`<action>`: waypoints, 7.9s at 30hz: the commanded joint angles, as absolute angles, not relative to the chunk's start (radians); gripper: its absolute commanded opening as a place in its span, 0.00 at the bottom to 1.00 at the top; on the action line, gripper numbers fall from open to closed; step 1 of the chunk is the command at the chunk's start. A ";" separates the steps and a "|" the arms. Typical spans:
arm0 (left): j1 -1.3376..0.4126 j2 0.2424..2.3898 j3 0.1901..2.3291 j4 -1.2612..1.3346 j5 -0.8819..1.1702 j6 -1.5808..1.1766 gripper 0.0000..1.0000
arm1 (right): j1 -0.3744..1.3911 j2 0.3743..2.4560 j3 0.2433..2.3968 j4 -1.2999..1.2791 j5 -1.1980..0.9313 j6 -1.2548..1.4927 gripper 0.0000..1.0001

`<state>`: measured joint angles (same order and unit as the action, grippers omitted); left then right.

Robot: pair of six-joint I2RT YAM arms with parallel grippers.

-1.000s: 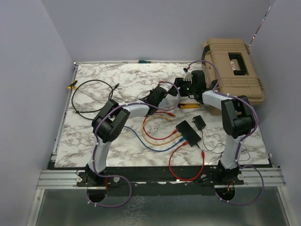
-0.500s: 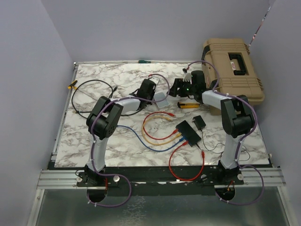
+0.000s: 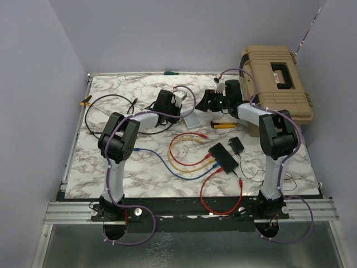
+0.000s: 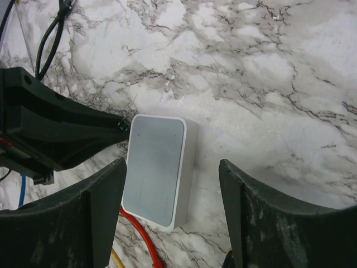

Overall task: Insert the plug into the switch port
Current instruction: Pick up the connector from the center of the board.

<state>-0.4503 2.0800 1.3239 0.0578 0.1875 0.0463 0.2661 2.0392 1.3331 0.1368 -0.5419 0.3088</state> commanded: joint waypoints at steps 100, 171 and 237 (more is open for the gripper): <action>-0.507 1.797 1.356 -0.557 0.805 0.299 0.00 | 0.417 1.726 0.853 0.448 -1.050 -0.791 0.46; -0.529 1.890 1.408 -0.698 0.824 0.423 0.00 | 0.506 1.734 0.973 0.043 -1.012 -1.031 0.26; -0.594 1.406 0.576 0.552 0.596 0.560 0.59 | 0.424 1.777 1.129 -0.199 -1.236 -0.925 0.01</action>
